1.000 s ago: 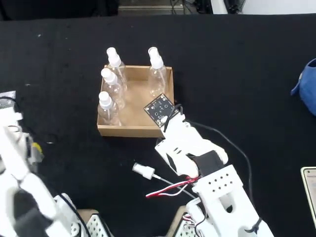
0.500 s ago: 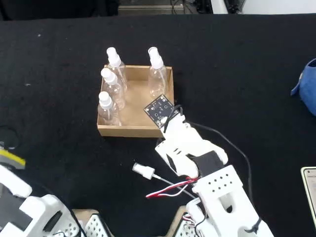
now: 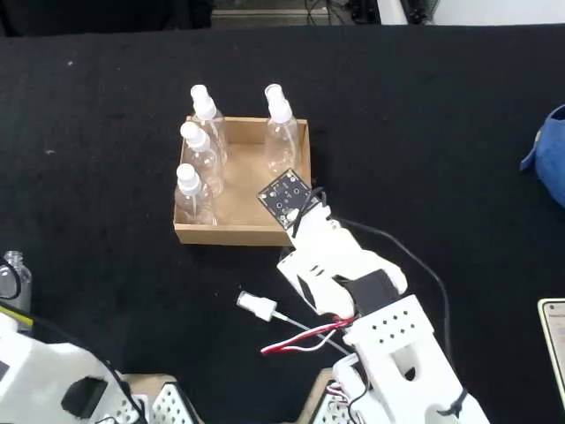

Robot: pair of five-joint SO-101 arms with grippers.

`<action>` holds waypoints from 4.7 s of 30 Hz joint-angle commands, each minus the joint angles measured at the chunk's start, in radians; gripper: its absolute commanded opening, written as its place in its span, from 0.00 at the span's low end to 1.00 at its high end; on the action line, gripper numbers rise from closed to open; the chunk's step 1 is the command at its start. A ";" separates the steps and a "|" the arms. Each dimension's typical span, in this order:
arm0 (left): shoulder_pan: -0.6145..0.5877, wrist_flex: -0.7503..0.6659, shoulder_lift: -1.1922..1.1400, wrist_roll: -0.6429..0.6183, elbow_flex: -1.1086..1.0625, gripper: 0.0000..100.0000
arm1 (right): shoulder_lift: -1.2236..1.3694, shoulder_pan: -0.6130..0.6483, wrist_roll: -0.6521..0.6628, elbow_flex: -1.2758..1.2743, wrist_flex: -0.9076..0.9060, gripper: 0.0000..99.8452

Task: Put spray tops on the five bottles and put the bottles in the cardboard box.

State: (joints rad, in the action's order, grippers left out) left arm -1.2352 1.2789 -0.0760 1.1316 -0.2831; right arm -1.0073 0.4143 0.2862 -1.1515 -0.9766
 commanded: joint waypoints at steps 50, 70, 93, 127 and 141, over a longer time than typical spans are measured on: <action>0.127 0.012 0.624 -0.397 -0.309 0.03 | 0.303 0.420 0.069 0.051 -0.086 0.24; 0.157 0.213 0.804 -0.397 -0.159 0.03 | 0.654 0.397 0.018 0.088 0.071 0.11; 0.348 0.265 1.111 -0.468 -0.203 0.03 | -0.197 0.278 -0.009 0.355 -0.394 0.01; 1.624 -0.816 1.867 -0.921 -1.066 0.03 | -0.159 -0.296 -0.566 1.041 0.279 0.01; 1.641 -0.844 1.901 -0.941 -1.210 0.03 | -0.005 -0.031 -0.509 0.995 0.381 0.01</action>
State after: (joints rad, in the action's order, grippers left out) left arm 0.3943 0.4626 1.8098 0.2186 -1.5014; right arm -1.0365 0.3575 -0.2601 -0.1527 -0.6191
